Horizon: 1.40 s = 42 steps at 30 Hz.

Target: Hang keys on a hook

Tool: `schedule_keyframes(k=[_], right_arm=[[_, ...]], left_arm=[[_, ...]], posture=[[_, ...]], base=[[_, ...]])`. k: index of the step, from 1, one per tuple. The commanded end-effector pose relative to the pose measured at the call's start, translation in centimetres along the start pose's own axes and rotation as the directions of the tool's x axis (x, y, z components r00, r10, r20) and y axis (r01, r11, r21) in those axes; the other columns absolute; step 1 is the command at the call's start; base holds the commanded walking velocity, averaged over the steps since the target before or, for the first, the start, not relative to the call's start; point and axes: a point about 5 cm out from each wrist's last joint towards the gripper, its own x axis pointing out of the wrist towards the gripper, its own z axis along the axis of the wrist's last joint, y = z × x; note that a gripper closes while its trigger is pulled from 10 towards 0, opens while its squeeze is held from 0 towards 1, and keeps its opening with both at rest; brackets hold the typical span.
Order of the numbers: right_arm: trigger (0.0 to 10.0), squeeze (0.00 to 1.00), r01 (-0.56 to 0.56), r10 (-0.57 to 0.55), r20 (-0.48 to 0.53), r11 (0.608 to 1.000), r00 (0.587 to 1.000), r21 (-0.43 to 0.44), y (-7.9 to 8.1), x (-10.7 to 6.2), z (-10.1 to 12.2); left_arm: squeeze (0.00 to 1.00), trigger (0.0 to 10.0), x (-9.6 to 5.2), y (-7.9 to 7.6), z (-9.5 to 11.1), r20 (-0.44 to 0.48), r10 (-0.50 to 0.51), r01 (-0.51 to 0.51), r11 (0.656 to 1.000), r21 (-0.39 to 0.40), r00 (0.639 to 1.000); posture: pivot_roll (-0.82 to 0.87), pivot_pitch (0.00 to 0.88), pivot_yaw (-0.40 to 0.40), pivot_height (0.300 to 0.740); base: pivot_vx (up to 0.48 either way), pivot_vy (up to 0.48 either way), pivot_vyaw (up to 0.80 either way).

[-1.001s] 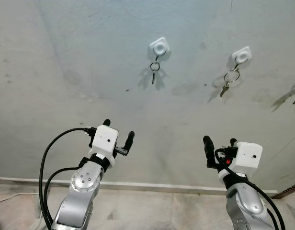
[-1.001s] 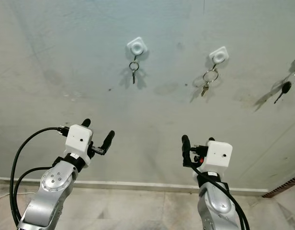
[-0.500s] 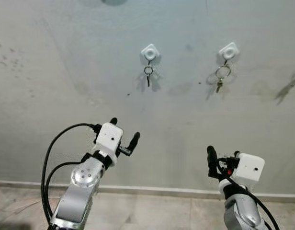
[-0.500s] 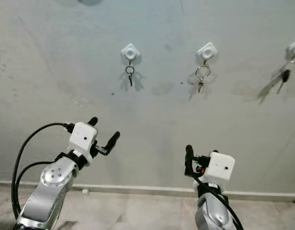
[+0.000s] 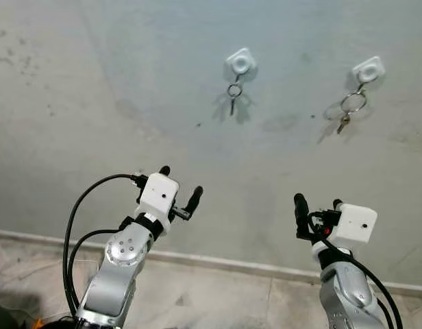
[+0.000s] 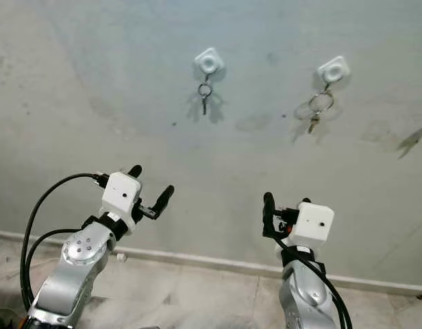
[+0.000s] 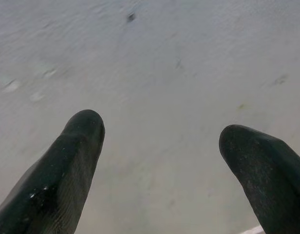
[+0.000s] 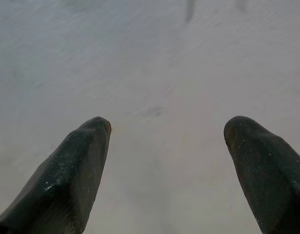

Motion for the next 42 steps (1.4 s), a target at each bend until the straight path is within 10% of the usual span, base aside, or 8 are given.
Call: schedule_keyframes(k=[1, 42], right_arm=[[10.0, 0.00, -0.008, 0.008, -0.007, 1.000, 1.000, 0.002, 0.1, 0.1, -0.1], [10.0, 0.00, -0.015, 0.015, 0.032, 1.000, 0.999, -0.001, 0.2, 1.4, 0.5]], left_arm=[[0.00, 10.0, -0.2, 0.3, -0.3, -0.010, 0.020, -0.020, 1.000, -0.001, 1.000], [0.00, 10.0, 0.9, -0.5, 0.1, 0.038, -0.046, 0.048, 0.998, -0.031, 0.998]], posture=[[0.15, 0.000, 0.015, 0.740], [0.13, 0.000, 0.013, 0.740]], base=[[-0.315, 0.000, 0.00], [-0.261, 0.000, 0.00]])
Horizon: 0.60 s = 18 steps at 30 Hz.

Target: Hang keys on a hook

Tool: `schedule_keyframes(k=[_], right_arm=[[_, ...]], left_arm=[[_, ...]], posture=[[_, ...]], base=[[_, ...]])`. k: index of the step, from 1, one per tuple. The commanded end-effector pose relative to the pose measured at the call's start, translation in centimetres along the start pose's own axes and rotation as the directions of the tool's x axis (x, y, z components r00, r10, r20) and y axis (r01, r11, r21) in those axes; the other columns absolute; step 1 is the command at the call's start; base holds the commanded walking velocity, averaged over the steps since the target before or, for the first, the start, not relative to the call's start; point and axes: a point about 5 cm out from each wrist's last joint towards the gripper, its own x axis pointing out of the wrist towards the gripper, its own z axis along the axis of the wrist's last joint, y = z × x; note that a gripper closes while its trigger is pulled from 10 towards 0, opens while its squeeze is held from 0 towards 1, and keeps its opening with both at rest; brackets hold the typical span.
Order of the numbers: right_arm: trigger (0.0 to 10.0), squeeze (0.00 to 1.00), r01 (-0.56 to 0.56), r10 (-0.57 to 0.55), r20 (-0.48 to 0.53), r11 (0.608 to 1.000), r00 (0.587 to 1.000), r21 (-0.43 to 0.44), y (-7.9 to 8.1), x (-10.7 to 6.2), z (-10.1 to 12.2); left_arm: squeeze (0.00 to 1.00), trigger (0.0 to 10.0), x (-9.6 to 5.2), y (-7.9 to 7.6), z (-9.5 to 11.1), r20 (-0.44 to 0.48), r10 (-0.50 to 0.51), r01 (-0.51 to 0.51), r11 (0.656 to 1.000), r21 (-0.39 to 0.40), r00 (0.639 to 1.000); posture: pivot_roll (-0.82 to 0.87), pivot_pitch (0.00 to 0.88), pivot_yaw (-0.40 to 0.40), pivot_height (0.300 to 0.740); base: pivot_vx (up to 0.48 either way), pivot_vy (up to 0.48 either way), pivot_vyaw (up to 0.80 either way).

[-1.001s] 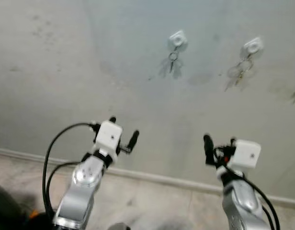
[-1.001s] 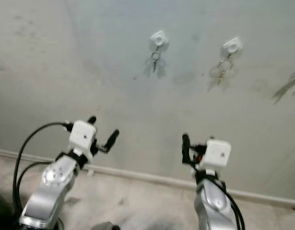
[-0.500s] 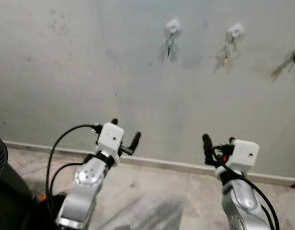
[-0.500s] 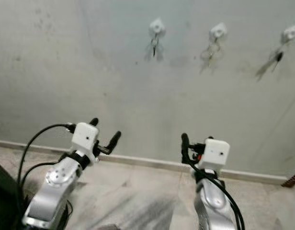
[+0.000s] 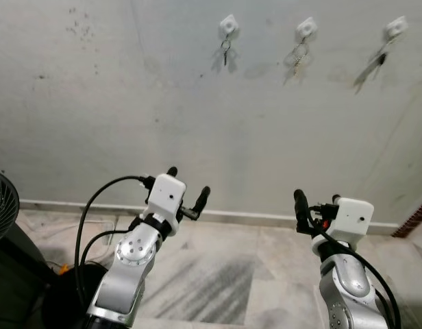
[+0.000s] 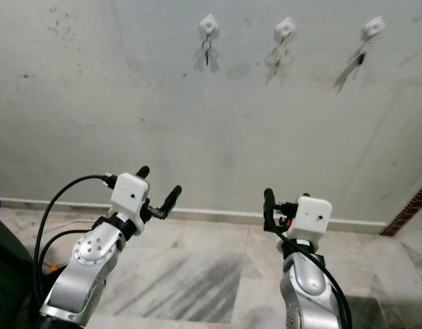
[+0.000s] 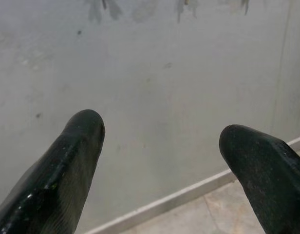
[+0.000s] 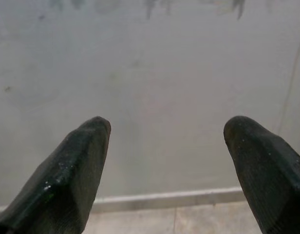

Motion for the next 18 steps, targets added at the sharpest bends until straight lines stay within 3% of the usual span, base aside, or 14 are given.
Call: schedule_keyframes(k=[1, 9, 18], right_arm=[[10.0, 0.00, -0.020, 0.020, 0.017, 1.000, 1.000, 0.005, 0.48, 0.19, 0.43], [10.0, 0.00, -0.024, 0.024, 0.020, 1.000, 1.000, -0.004, 0.43, 0.28, 0.50], [10.0, 0.00, -0.024, 0.024, 0.021, 1.000, 0.999, -0.008, 0.46, 0.26, 0.51]], left_arm=[[0.00, 10.0, -0.12, 0.40, 0.12, 0.004, -0.014, 0.014, 1.000, -0.003, 1.000], [0.00, 10.0, -0.24, 0.24, 0.15, 0.007, -0.054, 0.054, 0.998, -0.040, 0.999], [0.00, 10.0, -0.15, 0.08, 0.23, 0.014, -0.067, 0.067, 0.996, -0.058, 0.998]], posture=[[0.13, 0.000, 0.013, 0.740], [0.12, 0.000, 0.012, 0.740], [0.12, 0.000, 0.015, 0.740]], base=[[0.000, 0.000, 0.00], [0.000, 0.000, 0.00], [0.000, -0.399, 0.00]])
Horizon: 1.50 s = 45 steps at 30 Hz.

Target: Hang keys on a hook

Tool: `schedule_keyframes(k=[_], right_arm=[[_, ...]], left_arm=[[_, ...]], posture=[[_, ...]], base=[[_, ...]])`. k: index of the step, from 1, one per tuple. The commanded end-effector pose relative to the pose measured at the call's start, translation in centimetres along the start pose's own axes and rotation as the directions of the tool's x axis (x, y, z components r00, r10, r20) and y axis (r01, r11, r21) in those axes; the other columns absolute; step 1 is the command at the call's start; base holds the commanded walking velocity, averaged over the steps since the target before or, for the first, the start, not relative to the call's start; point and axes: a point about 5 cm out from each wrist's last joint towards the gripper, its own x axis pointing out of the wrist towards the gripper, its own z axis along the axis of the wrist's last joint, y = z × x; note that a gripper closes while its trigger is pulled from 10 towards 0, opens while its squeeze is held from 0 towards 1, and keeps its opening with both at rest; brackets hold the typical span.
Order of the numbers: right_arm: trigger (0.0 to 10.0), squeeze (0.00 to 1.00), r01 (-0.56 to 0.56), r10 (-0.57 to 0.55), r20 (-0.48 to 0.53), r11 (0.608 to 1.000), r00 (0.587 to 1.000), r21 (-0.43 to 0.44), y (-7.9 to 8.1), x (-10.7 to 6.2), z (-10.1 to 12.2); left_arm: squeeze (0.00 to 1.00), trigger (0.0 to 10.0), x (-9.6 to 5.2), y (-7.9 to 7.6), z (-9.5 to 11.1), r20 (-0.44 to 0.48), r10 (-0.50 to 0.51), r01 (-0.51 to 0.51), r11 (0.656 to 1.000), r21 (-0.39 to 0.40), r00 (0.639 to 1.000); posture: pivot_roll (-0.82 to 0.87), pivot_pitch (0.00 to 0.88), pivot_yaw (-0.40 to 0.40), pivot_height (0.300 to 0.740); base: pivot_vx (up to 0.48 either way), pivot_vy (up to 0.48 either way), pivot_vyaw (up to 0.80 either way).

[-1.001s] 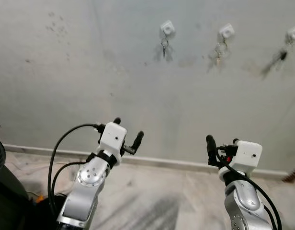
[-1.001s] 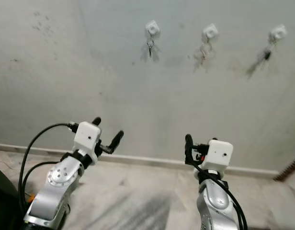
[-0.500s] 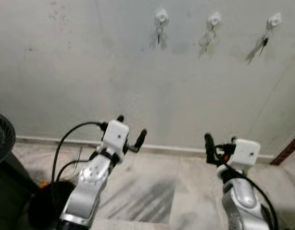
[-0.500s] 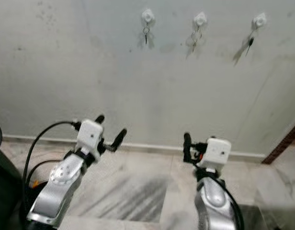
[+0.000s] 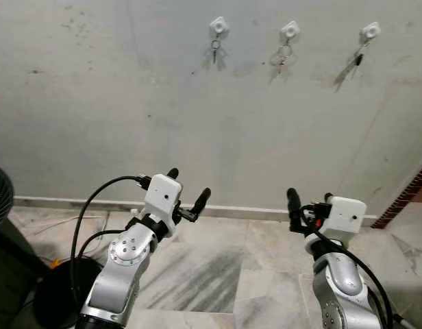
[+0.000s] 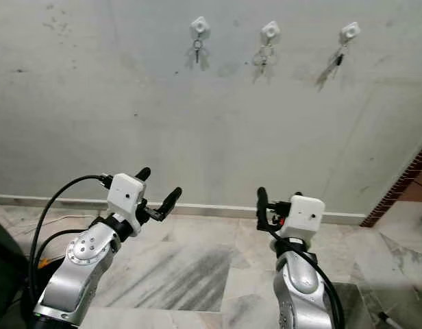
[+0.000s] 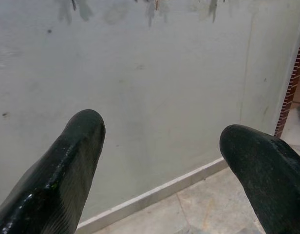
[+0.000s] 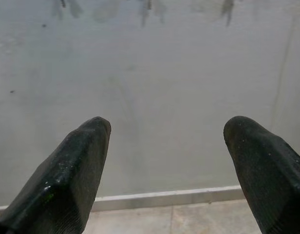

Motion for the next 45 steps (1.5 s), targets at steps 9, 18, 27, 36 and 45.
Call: schedule_keyframes(k=[9, 18, 27, 36, 45], right_arm=[[10.0, 0.00, 0.009, -0.009, 0.010, 1.000, 1.000, -0.012, -0.39, 0.02, 0.28], [10.0, 0.00, 0.008, -0.008, 0.007, 1.000, 1.000, -0.015, -0.31, 0.04, 0.18], [10.0, 0.00, 0.008, -0.008, -0.002, 1.000, 1.000, -0.020, -0.36, 0.16, 0.12], [10.0, 0.00, 0.013, -0.013, -0.008, 1.000, 1.000, -0.027, -0.52, 0.18, 0.06], [10.0, 0.00, 0.019, -0.020, -0.016, 0.999, 1.000, -0.034, -0.75, 0.07, -0.03]], left_arm=[[0.00, 10.0, 0.21, -0.49, 0.39, 0.011, -0.039, 0.039, 0.999, -0.010, 0.999], [0.00, 10.0, 0.13, -0.48, 0.31, 0.006, -0.041, 0.041, 0.999, -0.006, 0.999], [0.00, 10.0, 0.20, -0.59, 0.18, 0.006, -0.034, 0.034, 0.999, -0.018, 0.999], [0.00, 10.0, 0.36, -0.55, 0.22, 0.009, -0.018, 0.018, 1.000, -0.019, 1.000], [0.00, 10.0, 0.48, -1.16, 0.03, -0.005, -0.052, 0.052, 0.997, -0.052, 0.999]], posture=[[0.11, 0.000, 0.015, 0.740], [0.12, 0.000, 0.015, 0.740], [0.12, 0.000, 0.012, 0.740], [0.11, 0.000, 0.010, 0.740], [0.10, 0.000, 0.013, 0.740]], base=[[0.000, -0.403, 0.00], [0.000, -0.304, 0.00], [0.000, 0.000, 0.00], [0.000, 0.000, -0.77], [0.000, 0.000, -0.79]])
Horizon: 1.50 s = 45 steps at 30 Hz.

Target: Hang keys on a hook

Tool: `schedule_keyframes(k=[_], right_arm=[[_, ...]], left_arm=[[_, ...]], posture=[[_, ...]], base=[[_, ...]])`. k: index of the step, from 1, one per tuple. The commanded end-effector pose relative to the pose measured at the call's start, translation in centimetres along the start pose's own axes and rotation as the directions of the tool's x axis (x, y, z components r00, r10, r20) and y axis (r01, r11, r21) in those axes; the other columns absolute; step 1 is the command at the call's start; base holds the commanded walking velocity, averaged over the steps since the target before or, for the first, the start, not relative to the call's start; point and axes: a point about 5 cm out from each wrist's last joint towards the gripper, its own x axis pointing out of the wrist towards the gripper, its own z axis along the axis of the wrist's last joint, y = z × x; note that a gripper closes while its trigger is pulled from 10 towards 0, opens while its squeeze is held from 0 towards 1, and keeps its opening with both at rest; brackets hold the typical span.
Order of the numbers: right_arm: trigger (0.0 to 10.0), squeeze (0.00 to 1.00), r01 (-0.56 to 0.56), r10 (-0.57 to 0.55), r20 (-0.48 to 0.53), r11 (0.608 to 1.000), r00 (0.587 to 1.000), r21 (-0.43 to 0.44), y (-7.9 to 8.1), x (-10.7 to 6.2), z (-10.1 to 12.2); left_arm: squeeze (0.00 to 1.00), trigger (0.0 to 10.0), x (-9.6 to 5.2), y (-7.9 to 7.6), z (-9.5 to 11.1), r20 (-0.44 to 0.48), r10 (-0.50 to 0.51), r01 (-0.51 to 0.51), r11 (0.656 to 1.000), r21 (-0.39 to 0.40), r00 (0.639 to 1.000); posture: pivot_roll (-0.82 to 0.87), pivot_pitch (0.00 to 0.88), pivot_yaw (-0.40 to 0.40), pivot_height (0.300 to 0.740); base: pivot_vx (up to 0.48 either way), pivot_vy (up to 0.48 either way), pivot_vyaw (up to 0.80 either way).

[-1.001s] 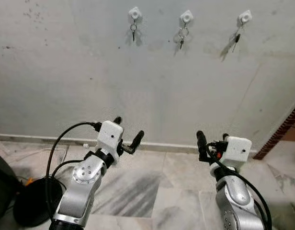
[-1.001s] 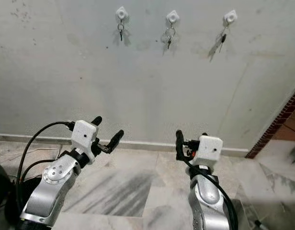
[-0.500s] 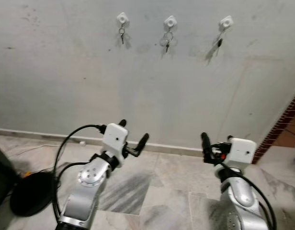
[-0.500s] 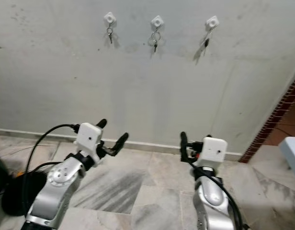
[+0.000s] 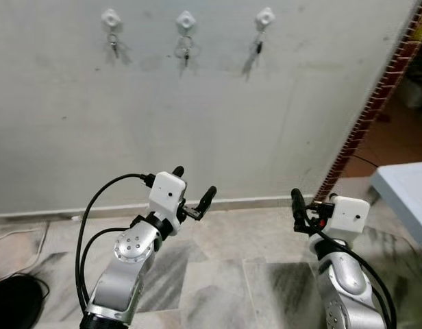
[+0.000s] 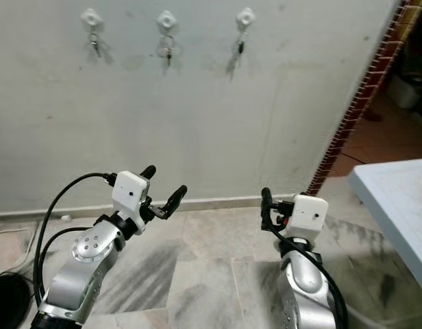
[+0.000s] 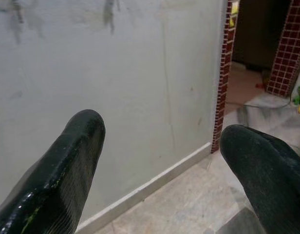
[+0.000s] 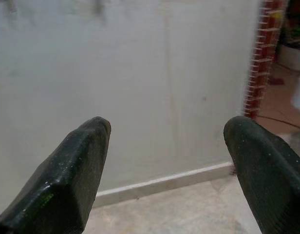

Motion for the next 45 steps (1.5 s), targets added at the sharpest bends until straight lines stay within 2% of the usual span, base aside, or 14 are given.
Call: schedule_keyframes(k=[1, 13, 21, 36, 45], right_arm=[[10.0, 0.00, 0.008, -0.008, -0.005, 1.000, 1.000, 0.001, -0.16, -0.01, 0.03], [10.0, 0.00, 0.001, -0.001, -0.005, 1.000, 1.000, -0.005, -0.22, 0.13, 0.15], [10.0, 0.00, 0.000, 0.000, -0.007, 1.000, 1.000, 0.011, -0.19, 0.06, 0.18], [10.0, 0.00, -0.001, 0.001, -0.011, 1.000, 1.000, 0.014, -0.29, -0.08, 0.23], [10.0, 0.00, -0.009, 0.009, -0.015, 1.000, 1.000, 0.015, 0.01, -0.08, 0.19]], left_arm=[[0.00, 10.0, 0.02, -0.54, -0.20, -0.013, -0.028, 0.028, 0.999, -0.020, 1.000], [0.00, 10.0, 0.33, -0.65, -0.14, -0.010, -0.033, 0.033, 0.999, -0.025, 0.999], [0.00, 10.0, 0.04, -0.76, -0.47, -0.026, -0.048, 0.047, 0.998, -0.032, 0.999], [0.00, 10.0, -0.01, -0.73, -0.74, -0.040, -0.029, 0.026, 0.998, -0.064, 0.999], [0.00, 10.0, 0.13, -0.53, -0.90, -0.055, -0.012, 0.009, 0.998, -0.056, 0.998]], posture=[[0.10, 0.000, 0.013, 0.740], [0.10, 0.000, 0.008, 0.740], [0.09, 0.000, 0.008, 0.740], [0.09, 0.000, 0.005, 0.740], [0.09, 0.000, 0.002, 0.740]], base=[[0.000, 0.000, -0.79], [0.000, 0.000, -0.79], [0.000, 0.000, -0.79], [0.000, 0.000, -0.79], [0.000, 0.000, -0.79]])
